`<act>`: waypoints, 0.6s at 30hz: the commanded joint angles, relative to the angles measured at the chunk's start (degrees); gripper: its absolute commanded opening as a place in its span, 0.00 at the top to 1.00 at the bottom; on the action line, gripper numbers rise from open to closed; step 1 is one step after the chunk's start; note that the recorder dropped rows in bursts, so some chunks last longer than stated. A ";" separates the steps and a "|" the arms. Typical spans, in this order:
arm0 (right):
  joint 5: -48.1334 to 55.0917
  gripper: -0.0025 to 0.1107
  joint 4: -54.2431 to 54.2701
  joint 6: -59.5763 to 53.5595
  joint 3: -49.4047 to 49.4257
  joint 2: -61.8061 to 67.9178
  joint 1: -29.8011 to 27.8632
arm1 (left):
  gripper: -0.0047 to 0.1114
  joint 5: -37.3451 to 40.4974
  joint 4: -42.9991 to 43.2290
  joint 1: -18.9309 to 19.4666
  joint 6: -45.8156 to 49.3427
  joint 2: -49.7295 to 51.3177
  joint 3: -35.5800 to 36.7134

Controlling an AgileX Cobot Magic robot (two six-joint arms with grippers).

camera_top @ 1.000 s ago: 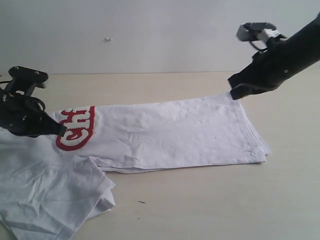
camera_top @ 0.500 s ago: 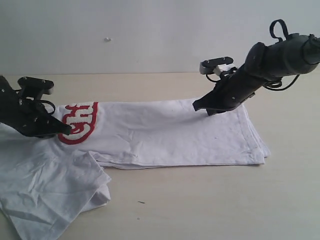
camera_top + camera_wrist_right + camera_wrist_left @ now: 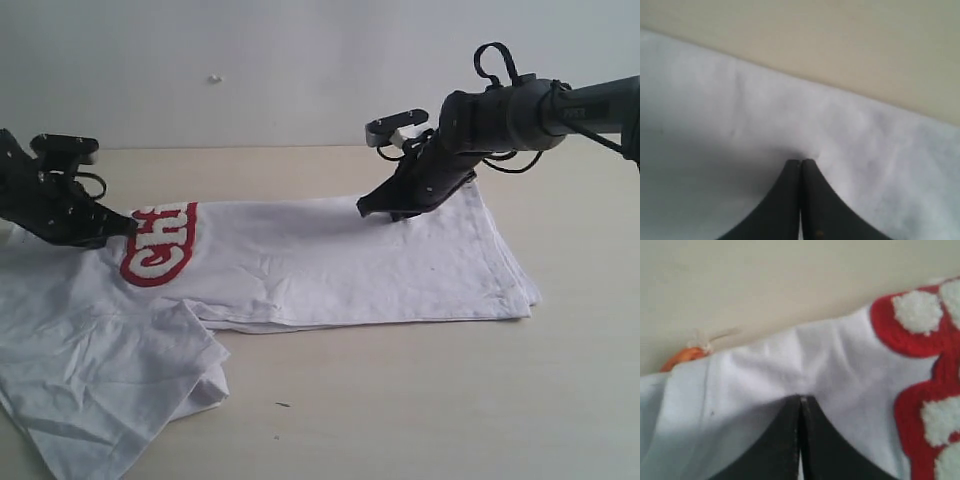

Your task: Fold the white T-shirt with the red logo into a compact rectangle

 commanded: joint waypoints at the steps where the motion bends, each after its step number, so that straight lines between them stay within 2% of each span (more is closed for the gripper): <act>1: 3.21 0.98 -13.59 11.33 -0.36 2.49 -2.69 | 0.96 1.82 0.95 3.78 -0.60 2.55 -0.06; 4: 4.09 0.98 -13.64 11.94 -0.36 2.81 -4.88 | 0.96 1.82 0.78 6.72 -0.60 2.67 -0.06; 8: 4.40 0.98 -13.51 11.33 -0.36 2.81 -5.72 | 0.96 1.95 -0.13 8.31 -0.60 2.67 -0.06; 18: 4.42 0.98 -8.13 5.56 -0.36 -0.82 -5.72 | 0.96 2.00 -0.60 3.59 1.48 -1.27 -0.31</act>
